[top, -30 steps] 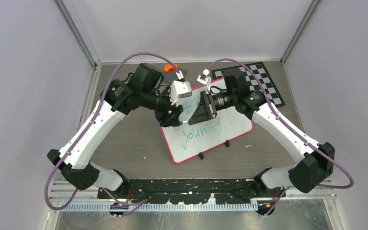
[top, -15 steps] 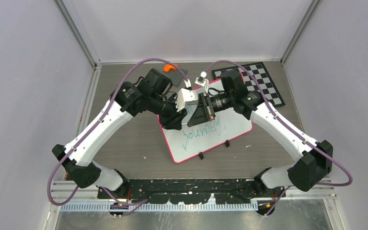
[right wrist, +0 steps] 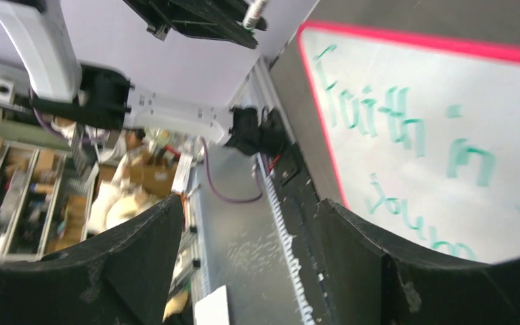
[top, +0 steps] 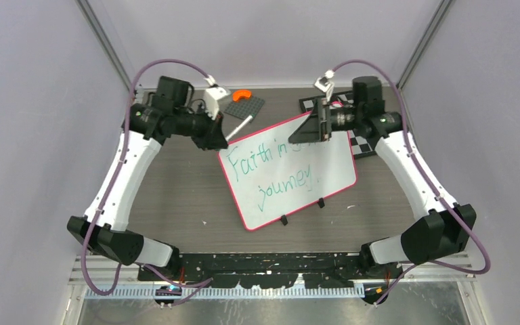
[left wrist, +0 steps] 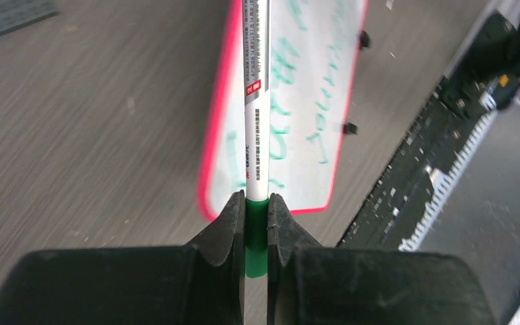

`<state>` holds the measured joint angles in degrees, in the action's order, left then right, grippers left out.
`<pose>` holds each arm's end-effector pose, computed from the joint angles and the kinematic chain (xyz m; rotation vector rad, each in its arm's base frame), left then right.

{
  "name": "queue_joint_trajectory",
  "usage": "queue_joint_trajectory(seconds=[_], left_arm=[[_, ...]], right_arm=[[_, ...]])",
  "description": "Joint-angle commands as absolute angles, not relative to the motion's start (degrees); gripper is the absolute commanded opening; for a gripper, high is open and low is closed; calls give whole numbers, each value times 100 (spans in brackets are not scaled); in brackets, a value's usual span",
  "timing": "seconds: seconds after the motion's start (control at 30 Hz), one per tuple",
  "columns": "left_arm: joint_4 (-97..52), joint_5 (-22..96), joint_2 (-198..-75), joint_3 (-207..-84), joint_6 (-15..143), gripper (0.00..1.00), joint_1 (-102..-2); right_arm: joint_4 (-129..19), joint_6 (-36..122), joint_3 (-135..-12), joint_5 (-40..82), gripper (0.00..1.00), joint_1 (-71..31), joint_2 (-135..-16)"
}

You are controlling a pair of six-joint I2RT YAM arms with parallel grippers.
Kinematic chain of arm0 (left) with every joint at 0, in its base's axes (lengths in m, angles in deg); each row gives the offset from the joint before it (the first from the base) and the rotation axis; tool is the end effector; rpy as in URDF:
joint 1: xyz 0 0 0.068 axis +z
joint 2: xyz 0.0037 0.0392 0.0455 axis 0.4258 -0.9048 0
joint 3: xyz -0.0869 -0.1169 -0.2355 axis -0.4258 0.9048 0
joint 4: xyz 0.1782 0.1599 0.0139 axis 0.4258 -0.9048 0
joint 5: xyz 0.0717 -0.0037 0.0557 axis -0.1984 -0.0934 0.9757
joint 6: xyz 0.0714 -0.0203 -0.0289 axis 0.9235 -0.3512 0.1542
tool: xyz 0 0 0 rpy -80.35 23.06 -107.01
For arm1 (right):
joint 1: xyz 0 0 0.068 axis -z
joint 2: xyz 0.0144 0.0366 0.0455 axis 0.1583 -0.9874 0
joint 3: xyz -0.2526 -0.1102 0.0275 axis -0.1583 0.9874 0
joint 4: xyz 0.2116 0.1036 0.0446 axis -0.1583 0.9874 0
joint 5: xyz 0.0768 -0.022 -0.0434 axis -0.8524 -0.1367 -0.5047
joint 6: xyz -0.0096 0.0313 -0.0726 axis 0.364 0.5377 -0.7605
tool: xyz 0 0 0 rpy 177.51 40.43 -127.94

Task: Write a sentence on the whiteboard
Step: Place the whiteboard marker at the center of the board.

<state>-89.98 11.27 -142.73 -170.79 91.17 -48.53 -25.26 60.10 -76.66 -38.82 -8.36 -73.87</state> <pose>0.2243 -0.1385 0.3997 1.0382 2.1405 -0.7824 0.2490 0.1445 0.3802 -0.6321 2.0641 1.6550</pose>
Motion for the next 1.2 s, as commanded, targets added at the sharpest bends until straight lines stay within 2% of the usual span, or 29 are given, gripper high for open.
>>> queue_joint_trajectory(seconds=[0.0, 0.2, 0.37, 0.43, 0.53, 0.63, 0.97, 1.17], left_arm=[[-8526, 893, -13827, -16985, 8787, 0, -3732], [-8454, 1046, -13978, -16321, 9061, 0, -1809], [-8190, 1508, -14335, -15392, 9566, 0, -1172], [-8065, 1680, -14471, -15038, 9680, 0, -1123], [-7885, 1761, -14655, -14602, 9735, 0, -1114], [-7709, 1847, -14841, -14249, 9748, 0, -1114], [-6337, 2788, -15457, -13065, 9652, 0, -1120], [-6265, 3062, -15719, -13132, 9696, 14, -1270]], right_arm=[[-2577, 5943, -8102, -4502, 78, 310, -7243], [-2560, 5820, -7884, -5103, 80, 1974, -7413], [-2544, 5762, -7353, -5125, 80, 2930, -7573], [-2421, 5592, -7210, -4947, 80, 3115, -7596], [201, 3367, -7817, -4076, 80, 3124, -7826], [1149, 2494, -8018, -3857, 80, 3226, -8048], [274, 2343, -7225, -2162, 82, 3380, -7110], [159, 2234, -7088, -1915, 83, 3397, -6932]])
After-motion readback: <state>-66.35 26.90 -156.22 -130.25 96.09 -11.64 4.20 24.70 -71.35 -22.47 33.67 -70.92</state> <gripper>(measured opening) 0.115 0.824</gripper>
